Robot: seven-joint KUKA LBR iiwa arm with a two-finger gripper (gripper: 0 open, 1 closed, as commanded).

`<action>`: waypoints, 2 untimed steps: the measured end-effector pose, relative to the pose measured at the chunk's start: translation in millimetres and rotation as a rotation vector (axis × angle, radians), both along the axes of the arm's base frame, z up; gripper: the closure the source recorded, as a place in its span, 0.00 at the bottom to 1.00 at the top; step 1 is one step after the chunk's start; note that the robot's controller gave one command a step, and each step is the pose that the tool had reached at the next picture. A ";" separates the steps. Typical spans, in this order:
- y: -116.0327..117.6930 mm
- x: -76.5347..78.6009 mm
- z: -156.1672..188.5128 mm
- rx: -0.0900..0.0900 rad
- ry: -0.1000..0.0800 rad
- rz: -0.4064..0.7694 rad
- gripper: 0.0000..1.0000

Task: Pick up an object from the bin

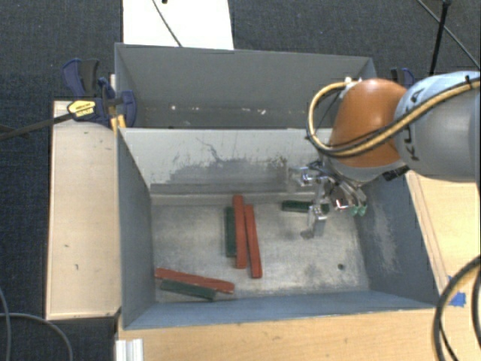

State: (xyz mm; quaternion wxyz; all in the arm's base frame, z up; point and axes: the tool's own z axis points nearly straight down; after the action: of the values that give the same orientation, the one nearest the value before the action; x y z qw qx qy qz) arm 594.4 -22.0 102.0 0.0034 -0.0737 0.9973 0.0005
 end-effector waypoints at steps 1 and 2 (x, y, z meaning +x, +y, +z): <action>-25.0 -2.2 17.3 -0.002 0.000 -0.013 0.00; -20.1 -7.6 -32.8 0.000 0.008 -0.248 0.00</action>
Offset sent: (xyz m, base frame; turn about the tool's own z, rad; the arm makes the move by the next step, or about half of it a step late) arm -0.0035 -0.0233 0.0154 0.0072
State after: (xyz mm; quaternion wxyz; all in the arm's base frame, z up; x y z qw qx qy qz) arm 586.8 -42.2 69.3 -0.0005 0.0500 0.9987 0.0006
